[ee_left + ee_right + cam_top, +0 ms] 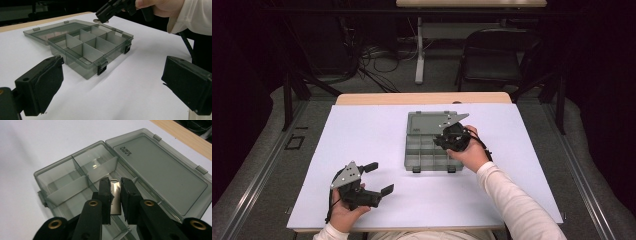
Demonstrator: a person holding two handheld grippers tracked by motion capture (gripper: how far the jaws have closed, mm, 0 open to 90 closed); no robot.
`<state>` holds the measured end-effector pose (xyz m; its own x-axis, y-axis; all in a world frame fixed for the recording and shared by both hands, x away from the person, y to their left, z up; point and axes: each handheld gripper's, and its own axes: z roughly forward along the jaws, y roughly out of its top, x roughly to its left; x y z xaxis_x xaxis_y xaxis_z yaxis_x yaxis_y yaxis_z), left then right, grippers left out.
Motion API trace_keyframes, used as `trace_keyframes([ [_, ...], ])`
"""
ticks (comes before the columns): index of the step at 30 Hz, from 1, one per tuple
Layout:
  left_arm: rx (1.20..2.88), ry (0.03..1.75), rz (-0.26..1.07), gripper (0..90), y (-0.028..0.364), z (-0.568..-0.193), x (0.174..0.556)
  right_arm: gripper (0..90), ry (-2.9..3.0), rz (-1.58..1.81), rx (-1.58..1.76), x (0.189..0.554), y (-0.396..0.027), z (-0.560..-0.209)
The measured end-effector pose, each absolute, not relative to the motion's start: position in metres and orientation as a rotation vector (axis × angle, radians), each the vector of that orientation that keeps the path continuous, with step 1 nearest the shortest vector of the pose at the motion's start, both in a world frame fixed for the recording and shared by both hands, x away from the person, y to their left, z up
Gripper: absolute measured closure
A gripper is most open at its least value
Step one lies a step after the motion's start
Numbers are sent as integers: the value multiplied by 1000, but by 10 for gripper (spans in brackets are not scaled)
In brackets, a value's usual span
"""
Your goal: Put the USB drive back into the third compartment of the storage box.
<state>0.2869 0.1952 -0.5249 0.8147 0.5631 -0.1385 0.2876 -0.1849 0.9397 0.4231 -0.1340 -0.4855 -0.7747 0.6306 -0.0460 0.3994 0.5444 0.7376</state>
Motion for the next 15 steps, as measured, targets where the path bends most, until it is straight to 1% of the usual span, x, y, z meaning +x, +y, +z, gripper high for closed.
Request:
trace_keyframes([
  [15, 1780, 653, 281, 33, 195, -525, 287, 793, 2476, 1018, 925, 443, -135, -504],
])
